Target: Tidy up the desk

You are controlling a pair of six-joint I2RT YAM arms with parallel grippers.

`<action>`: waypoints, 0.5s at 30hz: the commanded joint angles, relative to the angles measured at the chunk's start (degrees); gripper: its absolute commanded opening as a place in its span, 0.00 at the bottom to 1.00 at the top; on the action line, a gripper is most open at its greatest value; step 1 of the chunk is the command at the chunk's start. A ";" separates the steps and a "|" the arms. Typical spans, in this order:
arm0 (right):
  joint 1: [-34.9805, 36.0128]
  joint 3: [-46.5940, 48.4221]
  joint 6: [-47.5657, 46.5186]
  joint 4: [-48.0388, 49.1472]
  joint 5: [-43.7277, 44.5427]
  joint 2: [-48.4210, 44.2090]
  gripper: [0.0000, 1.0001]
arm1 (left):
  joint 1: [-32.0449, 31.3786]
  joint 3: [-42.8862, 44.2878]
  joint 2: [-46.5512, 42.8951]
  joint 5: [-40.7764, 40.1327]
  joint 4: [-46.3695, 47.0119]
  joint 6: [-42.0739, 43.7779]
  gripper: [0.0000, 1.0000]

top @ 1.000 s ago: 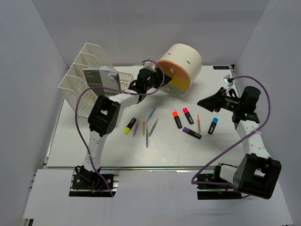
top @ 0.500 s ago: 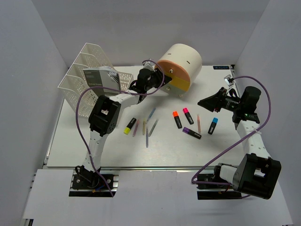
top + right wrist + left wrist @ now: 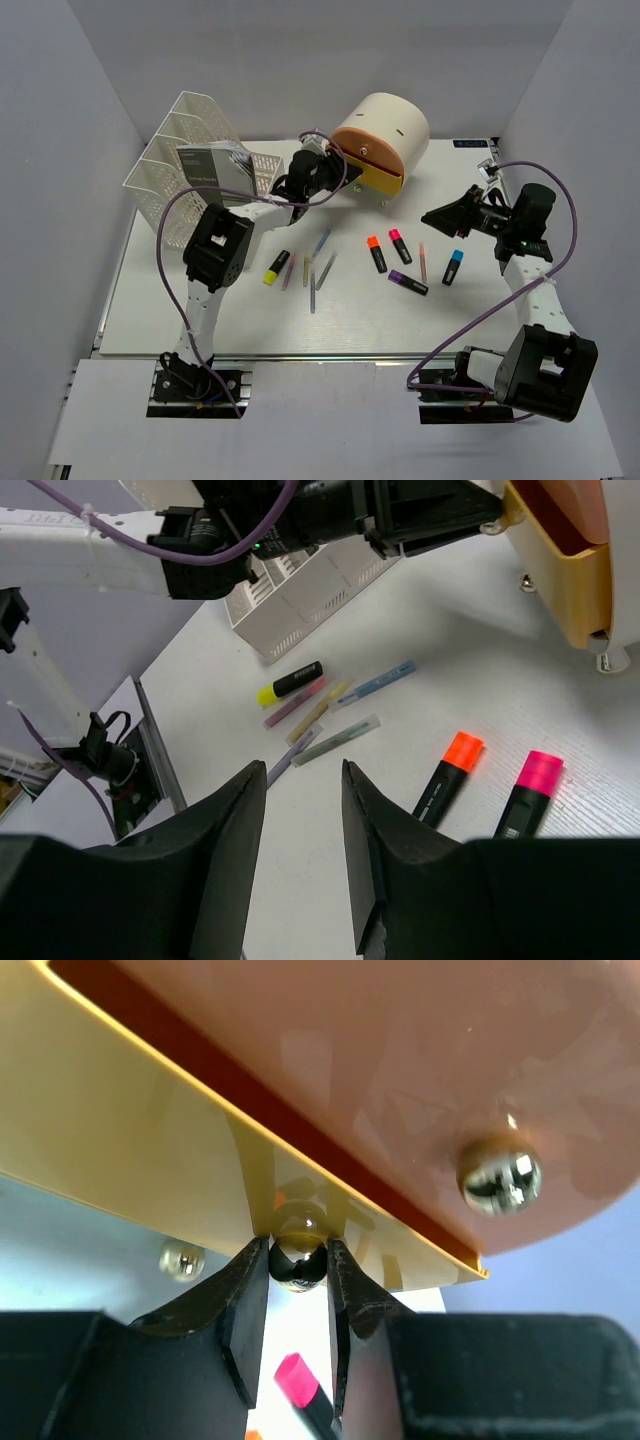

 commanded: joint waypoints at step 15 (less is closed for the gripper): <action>-0.08 -0.19 -5.54 -1.76 2.83 1.79 0.45 | -0.06 -15.20 -15.61 -0.14 -0.95 6.89 0.18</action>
